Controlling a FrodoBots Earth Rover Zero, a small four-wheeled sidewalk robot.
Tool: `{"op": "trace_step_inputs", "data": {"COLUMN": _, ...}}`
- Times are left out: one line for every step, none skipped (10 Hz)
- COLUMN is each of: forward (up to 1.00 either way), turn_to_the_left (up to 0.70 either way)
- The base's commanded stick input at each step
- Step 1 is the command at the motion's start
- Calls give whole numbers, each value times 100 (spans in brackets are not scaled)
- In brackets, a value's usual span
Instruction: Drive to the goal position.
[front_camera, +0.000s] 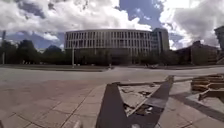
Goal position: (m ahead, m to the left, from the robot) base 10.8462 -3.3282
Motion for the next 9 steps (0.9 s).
{"op": "trace_step_inputs", "data": {"forward": 70, "turn_to_the_left": 0}}
{"op": "trace_step_inputs", "data": {"forward": 70, "turn_to_the_left": 1}}
{"op": "trace_step_inputs", "data": {"forward": 70, "turn_to_the_left": 2}}
{"op": "trace_step_inputs", "data": {"forward": 70, "turn_to_the_left": 35}}
{"op": "trace_step_inputs", "data": {"forward": 70, "turn_to_the_left": 35}}
{"op": "trace_step_inputs", "data": {"forward": 70, "turn_to_the_left": 35}}
{"op": "trace_step_inputs", "data": {"forward": 70, "turn_to_the_left": 35}}
{"op": "trace_step_inputs", "data": {"forward": 70, "turn_to_the_left": 35}}
{"op": "trace_step_inputs", "data": {"forward": 70, "turn_to_the_left": 22}}
